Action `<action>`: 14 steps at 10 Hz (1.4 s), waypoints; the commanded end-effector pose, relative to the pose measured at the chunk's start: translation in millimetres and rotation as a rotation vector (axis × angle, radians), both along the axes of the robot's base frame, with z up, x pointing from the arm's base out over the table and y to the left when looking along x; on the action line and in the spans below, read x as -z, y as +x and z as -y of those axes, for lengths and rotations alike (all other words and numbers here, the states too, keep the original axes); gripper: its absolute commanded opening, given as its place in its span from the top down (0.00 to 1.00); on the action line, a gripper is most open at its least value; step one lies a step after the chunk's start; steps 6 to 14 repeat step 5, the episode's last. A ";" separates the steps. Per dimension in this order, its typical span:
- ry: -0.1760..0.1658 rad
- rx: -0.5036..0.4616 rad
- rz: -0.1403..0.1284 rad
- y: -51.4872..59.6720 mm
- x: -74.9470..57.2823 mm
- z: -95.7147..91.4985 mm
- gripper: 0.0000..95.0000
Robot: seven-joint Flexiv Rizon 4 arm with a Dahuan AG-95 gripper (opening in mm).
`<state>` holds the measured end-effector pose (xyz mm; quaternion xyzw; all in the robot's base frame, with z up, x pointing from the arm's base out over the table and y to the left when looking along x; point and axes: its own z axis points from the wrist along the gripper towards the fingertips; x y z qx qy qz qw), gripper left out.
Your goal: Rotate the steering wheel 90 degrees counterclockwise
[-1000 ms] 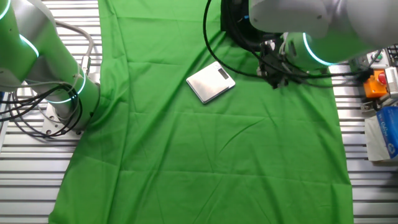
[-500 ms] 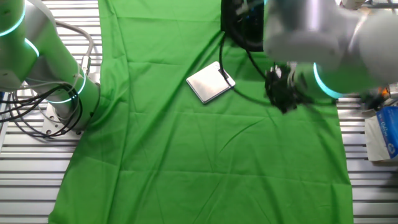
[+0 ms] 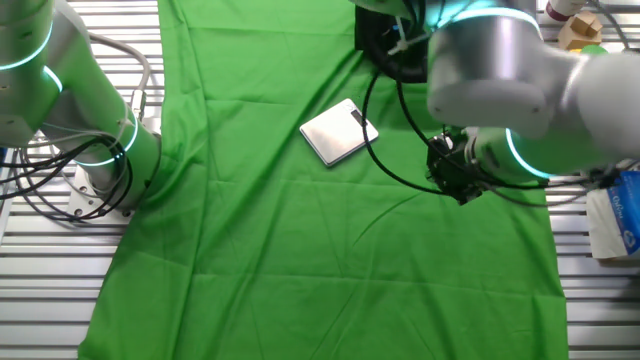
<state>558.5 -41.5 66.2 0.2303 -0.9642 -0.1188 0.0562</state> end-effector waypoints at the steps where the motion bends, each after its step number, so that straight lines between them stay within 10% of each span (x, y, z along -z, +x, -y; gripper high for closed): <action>1: -0.021 0.058 -0.006 -0.7 -0.6 0.7 1.00; 14: -0.026 0.059 -0.007 -0.8 -0.5 0.7 1.00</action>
